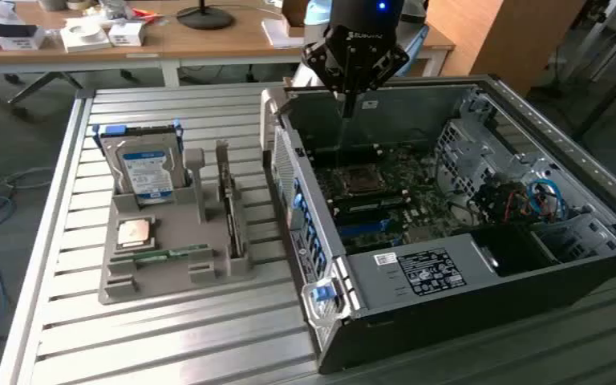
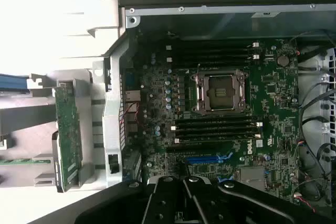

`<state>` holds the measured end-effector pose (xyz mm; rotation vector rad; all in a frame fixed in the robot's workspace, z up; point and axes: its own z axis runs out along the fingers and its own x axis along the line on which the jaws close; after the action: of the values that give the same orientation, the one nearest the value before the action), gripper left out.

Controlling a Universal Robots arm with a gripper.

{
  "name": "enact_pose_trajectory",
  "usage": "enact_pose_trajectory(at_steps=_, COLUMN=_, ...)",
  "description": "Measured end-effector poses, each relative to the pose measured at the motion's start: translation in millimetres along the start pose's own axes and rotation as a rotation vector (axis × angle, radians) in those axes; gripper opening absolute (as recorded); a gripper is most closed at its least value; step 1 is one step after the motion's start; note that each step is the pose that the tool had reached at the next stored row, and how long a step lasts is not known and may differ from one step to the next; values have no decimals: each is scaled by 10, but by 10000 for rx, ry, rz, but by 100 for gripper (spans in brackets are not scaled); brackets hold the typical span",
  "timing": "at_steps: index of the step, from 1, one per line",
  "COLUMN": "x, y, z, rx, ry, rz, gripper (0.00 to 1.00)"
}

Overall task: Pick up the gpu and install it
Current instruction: 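Reach for the gpu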

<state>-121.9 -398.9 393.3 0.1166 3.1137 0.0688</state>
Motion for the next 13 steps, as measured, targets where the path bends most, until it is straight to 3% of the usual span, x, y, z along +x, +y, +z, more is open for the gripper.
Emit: enact_pose_trajectory(at_steps=13, x=8, y=0, z=1, rx=-2, ry=-2, rz=2, gripper=11)
